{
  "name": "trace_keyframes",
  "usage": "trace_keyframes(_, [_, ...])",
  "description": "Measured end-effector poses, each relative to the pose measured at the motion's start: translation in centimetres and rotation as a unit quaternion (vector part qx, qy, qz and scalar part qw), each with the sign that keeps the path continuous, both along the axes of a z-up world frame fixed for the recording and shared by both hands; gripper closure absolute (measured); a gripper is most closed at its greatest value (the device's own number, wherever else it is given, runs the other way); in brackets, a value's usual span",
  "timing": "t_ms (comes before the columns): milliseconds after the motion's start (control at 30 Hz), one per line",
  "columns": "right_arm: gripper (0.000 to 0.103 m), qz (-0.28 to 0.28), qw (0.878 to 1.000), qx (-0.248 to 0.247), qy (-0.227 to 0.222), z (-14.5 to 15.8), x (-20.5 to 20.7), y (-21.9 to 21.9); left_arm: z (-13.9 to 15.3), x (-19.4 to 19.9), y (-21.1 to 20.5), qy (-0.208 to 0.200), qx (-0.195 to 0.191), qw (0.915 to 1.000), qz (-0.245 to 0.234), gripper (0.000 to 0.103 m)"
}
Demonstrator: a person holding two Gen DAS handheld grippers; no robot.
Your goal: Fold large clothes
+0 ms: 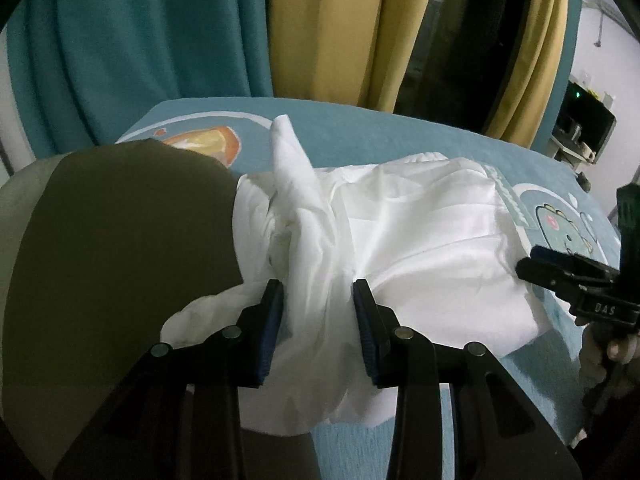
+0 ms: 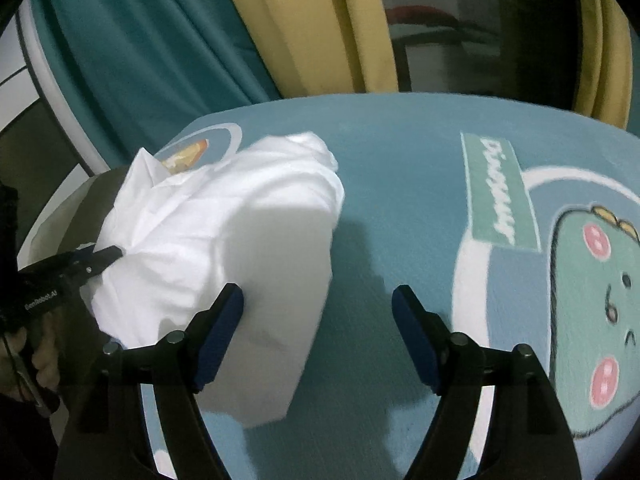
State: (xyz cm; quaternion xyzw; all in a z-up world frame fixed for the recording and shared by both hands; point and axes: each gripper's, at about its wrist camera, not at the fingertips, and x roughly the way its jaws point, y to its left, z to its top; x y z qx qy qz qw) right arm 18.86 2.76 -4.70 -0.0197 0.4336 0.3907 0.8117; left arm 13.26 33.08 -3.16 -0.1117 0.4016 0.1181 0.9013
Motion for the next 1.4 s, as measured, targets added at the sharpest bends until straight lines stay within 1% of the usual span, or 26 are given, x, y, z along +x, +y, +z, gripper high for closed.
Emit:
trace_keyframes(100, [0.026, -0.002, 1.000, -0.009, 0.005, -0.3, -0.8, -0.9, -0.1, -0.6, -0.3, -0.004, 0.000, 0.9999, 0.011, 0.065])
trace_keyframes(233, [0.026, -0.012, 1.000, -0.019, 0.009, -0.6, -1.3, -2.4, -0.1, -1.7, -0.9, -0.007, 0.011, 0.9997, 0.022, 0.065])
trace_keyframes(433, [0.026, -0.032, 0.999, -0.021, 0.018, -1.1, -1.7, -5.3, -0.3, -3.2, -2.3, -0.017, 0.022, 0.9988, 0.041, 0.065])
trace_keyframes(533, [0.026, -0.039, 0.999, -0.021, 0.023, -1.3, -1.9, -6.5, -0.5, -3.6, -3.0, -0.019, 0.015, 0.9986, 0.048, 0.065])
trace_keyframes(700, [0.026, -0.048, 0.998, -0.020, 0.022, -1.3, -2.5, -8.4, -0.7, -4.6, -4.0, -0.030, 0.016, 0.9975, 0.061, 0.065])
trace_keyframes(967, [0.026, -0.068, 0.997, -0.018, 0.023, -1.4, -3.1, -11.6, -2.3, -6.2, -5.3, -0.015, 0.000, 0.9966, 0.081, 0.065])
trace_keyframes(1167, [0.026, -0.086, 0.996, -0.018, 0.024, -1.5, -3.4, -14.1, -2.1, -7.2, -6.9, -0.026, -0.006, 0.9973, 0.068, 0.065])
trace_keyframes(1400, [0.026, -0.111, 0.994, -0.017, 0.016, -1.0, -3.9, -17.5, -2.1, -6.7, -10.4, -0.034, -0.015, 0.9990, 0.026, 0.065])
